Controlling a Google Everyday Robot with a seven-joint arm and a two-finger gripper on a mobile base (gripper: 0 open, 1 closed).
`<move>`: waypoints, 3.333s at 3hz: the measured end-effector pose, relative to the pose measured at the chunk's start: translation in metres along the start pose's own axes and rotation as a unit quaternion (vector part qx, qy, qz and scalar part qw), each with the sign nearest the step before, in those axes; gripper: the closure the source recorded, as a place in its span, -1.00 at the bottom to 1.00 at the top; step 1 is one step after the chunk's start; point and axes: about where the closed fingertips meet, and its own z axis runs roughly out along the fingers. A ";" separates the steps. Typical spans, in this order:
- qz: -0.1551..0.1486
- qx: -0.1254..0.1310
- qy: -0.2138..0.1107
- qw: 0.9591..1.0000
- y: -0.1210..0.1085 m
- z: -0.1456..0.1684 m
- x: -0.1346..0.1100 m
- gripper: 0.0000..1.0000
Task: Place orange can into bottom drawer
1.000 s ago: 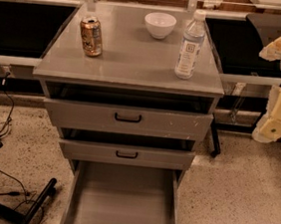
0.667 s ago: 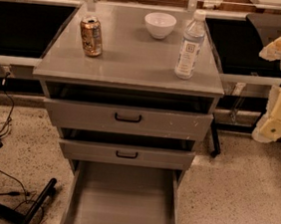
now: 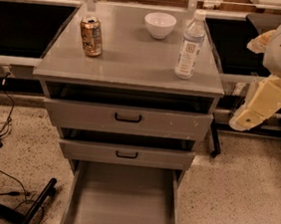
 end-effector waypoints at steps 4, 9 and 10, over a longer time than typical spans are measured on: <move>0.116 -0.022 -0.220 0.968 0.033 0.078 -0.097 -1.00; 0.156 0.083 -0.366 0.914 -0.047 0.149 -0.222 -1.00; 0.148 0.094 -0.416 0.892 -0.078 0.174 -0.251 -1.00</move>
Offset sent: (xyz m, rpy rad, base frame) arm 0.0265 0.0508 -0.0258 0.3280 -0.1029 -0.0223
